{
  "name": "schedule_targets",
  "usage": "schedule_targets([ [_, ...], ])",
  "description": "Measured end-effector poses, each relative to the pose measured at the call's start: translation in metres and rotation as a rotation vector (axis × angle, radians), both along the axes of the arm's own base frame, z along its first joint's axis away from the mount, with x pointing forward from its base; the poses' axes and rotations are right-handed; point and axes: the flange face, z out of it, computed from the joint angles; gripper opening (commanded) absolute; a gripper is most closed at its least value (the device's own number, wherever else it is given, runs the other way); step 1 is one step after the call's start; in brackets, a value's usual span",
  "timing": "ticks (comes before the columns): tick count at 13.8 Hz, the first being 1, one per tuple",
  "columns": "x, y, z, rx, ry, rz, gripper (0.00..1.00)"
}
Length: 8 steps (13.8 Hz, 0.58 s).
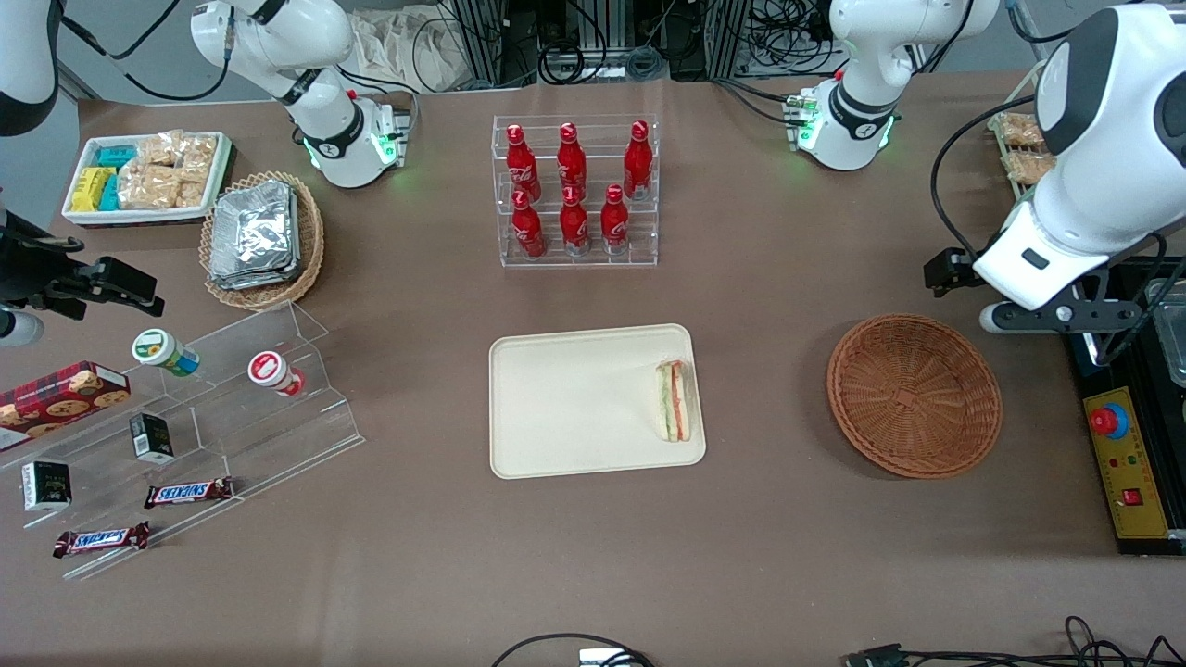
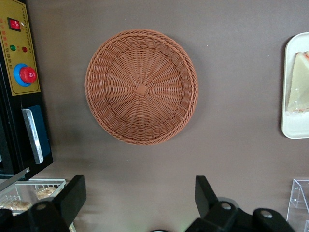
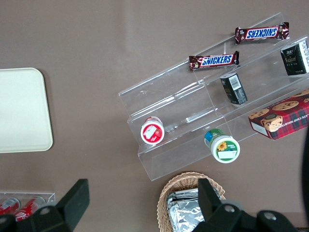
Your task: Place sandwich from basket to tray
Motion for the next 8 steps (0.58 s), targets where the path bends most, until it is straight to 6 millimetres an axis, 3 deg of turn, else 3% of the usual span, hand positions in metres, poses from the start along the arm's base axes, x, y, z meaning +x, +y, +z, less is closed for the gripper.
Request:
schedule_targets([
  [4,0.000,0.007,0.001,-0.015,-0.003,0.018,1.00],
  [8,0.002,0.045,0.009,-0.064,-0.012,0.084,1.00],
])
